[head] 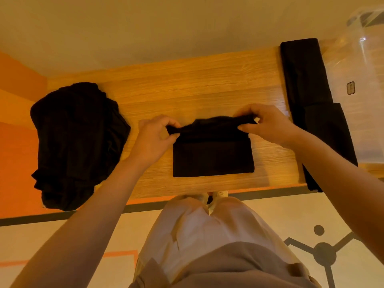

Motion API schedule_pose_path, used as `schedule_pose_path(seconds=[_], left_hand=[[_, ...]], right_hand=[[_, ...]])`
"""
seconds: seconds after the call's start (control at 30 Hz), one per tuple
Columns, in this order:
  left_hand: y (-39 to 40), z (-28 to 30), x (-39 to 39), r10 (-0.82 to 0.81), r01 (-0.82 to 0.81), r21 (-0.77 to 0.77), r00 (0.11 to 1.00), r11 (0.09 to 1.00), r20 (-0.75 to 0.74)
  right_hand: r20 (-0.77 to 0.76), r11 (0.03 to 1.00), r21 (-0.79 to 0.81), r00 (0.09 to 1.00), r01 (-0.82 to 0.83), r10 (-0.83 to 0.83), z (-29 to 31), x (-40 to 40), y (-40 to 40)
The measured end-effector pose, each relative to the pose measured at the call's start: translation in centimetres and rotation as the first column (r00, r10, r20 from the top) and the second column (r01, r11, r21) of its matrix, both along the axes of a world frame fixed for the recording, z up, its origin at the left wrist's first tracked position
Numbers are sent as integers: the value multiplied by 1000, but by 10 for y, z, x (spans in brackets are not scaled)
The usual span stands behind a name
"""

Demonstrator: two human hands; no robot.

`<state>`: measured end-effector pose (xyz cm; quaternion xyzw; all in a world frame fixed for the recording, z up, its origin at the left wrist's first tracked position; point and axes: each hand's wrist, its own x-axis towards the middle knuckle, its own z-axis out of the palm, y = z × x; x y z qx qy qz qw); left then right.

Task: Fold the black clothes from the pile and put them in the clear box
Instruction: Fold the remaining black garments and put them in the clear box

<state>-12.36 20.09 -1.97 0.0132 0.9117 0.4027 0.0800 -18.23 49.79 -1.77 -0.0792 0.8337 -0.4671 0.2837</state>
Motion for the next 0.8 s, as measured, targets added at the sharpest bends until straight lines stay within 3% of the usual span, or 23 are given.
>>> schedule_pose_path(seconds=[0.2,0.33,0.4,0.63,0.8], left_hand=[[0,-27,66,-195,155,-254,970,955,-143],[-1,-43,87,-207,143,-356,967,924,-150],[-1,-46,93,-227,153,-404,963,902,-142],[16,-36,92,-149,28,-402,951,915,-272],[65,-51,52,-186,113,-487,977,866,-106]], right_hand=[[-139,982,158,983,-100,123,-5,55,15],[-365,919,361,883,-159,296,-32,88,19],[-402,895,419,853,-153,334,-41,99,21],[-470,901,422,825,-103,315,-34,108,14],[-432,855,511,832,-93,349,-52,94,-39]])
